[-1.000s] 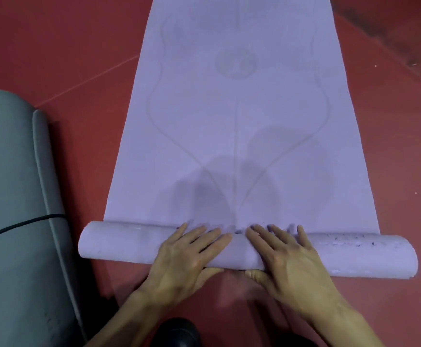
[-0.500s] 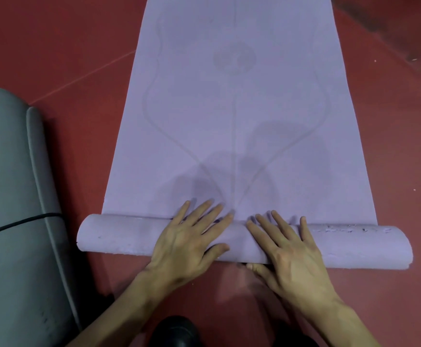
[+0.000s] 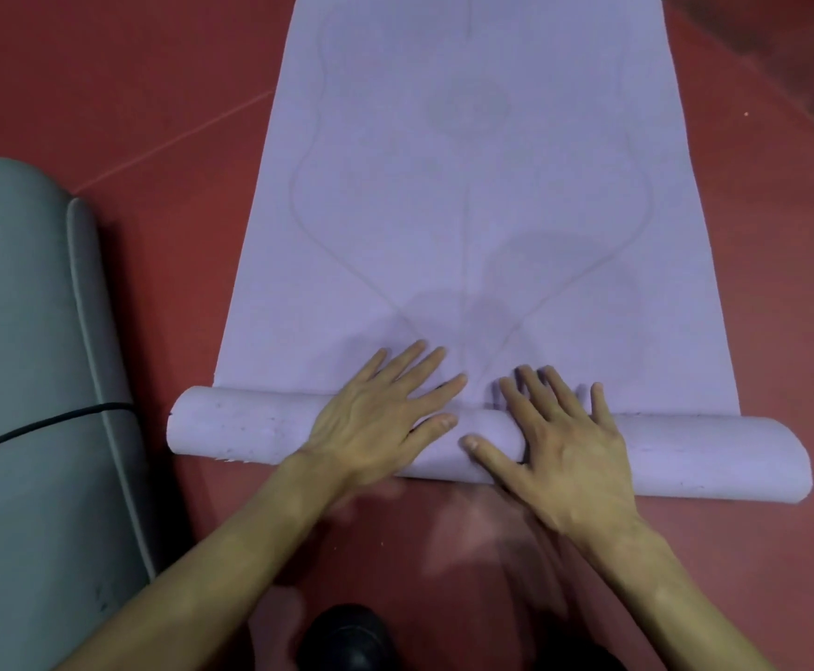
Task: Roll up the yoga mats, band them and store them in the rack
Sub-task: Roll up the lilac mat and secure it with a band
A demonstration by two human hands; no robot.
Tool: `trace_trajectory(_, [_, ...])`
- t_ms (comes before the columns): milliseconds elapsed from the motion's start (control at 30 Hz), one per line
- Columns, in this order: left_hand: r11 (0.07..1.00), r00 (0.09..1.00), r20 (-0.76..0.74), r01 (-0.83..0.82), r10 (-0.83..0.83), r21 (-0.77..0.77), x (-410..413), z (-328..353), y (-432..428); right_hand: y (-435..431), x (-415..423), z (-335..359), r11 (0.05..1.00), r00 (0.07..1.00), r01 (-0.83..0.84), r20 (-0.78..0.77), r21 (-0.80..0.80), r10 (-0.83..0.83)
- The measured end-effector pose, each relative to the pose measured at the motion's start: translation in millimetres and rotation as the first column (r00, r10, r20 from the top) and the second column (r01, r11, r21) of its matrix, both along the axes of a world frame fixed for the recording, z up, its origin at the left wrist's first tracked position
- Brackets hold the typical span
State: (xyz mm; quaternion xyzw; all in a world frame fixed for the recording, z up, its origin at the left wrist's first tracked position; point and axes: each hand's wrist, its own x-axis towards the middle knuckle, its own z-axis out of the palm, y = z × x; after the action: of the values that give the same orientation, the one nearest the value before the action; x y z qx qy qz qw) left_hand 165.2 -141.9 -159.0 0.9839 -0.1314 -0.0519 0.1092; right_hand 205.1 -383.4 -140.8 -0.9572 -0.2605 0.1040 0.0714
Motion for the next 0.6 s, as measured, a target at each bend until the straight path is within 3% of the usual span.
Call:
trace_trajectory(67, [0.996, 0.976, 0.204, -0.085, 0.08, 0.017, -6, 4, -5, 1, 4, 0, 1.0, 1.0, 0.011, 0.002, -0.015, -0.011])
trace_trajectory(133, [0.947, 0.869, 0.382, -0.311, 0.316, -0.077, -23, 4, -21, 3, 8, 0, 0.999, 1.0, 0.029, 0.007, -0.015, -0.029])
trace_trajectory(200, [0.882, 0.797, 0.382, -0.444, 0.468, -0.156, -42, 0, -39, 7, 9, 1, 0.999, 0.999, 0.047, 0.014, -0.014, -0.047])
trace_trajectory(367, [0.916, 0.841, 0.382, -0.4, 0.384, -0.04, -32, -11, -31, -17, 20, 9, 0.99, 0.987, 0.138, 0.091, -0.03, -0.135])
trace_trajectory(600, [0.892, 0.795, 0.428, -0.447, 0.429, -0.064, -27, -12, -35, -55, 26, 8, 0.984, 0.98, 0.167, 0.121, -0.063, -0.159])
